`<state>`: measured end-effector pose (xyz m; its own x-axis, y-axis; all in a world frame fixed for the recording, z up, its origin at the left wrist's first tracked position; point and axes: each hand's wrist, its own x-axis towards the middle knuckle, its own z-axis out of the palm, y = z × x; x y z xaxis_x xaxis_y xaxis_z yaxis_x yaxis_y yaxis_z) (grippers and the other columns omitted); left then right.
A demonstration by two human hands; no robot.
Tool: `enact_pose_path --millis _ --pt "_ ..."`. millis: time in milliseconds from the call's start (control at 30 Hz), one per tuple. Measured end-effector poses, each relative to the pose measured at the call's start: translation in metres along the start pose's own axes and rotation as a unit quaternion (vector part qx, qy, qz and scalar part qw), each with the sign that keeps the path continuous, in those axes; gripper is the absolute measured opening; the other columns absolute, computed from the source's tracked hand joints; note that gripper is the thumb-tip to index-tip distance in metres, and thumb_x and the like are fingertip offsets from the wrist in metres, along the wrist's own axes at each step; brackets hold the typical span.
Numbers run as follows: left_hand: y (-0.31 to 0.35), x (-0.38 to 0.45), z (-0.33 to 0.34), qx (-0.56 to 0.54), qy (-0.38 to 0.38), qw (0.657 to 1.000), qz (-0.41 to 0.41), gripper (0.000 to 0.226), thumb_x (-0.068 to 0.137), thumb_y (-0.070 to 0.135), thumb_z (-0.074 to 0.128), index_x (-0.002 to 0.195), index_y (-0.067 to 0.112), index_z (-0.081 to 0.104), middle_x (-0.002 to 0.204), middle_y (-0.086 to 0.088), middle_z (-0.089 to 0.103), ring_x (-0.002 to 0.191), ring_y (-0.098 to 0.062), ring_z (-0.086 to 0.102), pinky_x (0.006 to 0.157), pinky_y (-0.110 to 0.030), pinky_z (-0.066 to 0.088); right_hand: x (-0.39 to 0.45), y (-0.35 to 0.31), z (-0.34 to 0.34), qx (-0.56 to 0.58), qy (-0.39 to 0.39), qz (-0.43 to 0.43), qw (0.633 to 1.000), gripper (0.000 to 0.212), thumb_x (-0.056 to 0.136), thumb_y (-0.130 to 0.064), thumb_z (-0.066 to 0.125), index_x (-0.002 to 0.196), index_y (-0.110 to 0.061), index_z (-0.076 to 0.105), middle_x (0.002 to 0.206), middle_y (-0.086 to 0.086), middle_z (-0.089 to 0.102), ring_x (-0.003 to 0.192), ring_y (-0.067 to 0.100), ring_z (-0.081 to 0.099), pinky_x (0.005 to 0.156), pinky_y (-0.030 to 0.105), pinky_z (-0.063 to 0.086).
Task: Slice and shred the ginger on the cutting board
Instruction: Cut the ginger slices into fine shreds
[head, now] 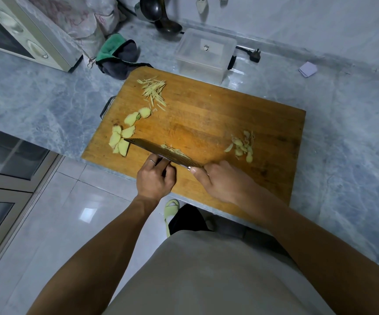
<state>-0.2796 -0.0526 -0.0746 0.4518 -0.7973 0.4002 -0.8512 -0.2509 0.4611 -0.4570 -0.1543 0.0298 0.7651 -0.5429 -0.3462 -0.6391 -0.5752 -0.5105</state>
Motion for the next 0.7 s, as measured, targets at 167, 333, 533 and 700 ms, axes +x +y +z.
enact_pose_path --millis 167,333,533,700 --pt "-0.001 -0.001 0.003 0.001 0.008 1.000 0.008 0.024 0.084 0.013 0.053 0.086 0.011 0.077 0.094 -0.011 0.069 0.082 -0.027 0.061 0.056 -0.029 0.048 -0.007 0.001 -0.009 -0.011 -0.003 -0.007 1.000 0.059 0.103 -0.060 0.027 0.064 -0.020 0.045 0.064 0.001 0.048 0.063 0.024 0.050 0.061 0.030 0.036" --pt "-0.001 0.000 0.002 -0.005 0.005 1.000 0.006 0.025 0.085 0.014 0.052 0.088 0.012 0.077 0.096 -0.011 0.068 0.083 -0.027 0.061 0.056 -0.030 0.048 -0.006 -0.003 -0.012 -0.017 -0.006 -0.008 1.000 0.060 0.105 -0.057 0.029 0.061 -0.019 0.045 0.061 0.000 0.048 0.052 0.013 0.043 0.052 0.030 0.028" --pt "-0.001 0.000 0.003 -0.003 0.008 1.000 -0.003 0.025 0.085 0.014 0.053 0.087 0.011 0.077 0.096 -0.011 0.068 0.084 -0.026 0.061 0.058 -0.029 0.048 -0.004 -0.006 -0.013 -0.020 -0.021 0.016 0.999 0.060 0.104 -0.059 0.027 0.063 -0.019 0.045 0.063 0.000 0.047 0.054 0.014 0.042 0.057 0.031 0.032" --pt "-0.001 -0.001 0.003 0.006 0.002 1.000 -0.010 0.025 0.085 0.017 0.052 0.076 0.008 0.073 0.082 -0.013 0.066 0.075 -0.031 0.060 0.052 -0.031 0.048 0.003 -0.008 -0.001 -0.027 0.000 -0.005 1.000 0.057 0.105 -0.057 0.030 0.083 -0.014 0.060 0.083 0.013 0.060 0.082 0.037 0.062 0.064 0.031 0.036"
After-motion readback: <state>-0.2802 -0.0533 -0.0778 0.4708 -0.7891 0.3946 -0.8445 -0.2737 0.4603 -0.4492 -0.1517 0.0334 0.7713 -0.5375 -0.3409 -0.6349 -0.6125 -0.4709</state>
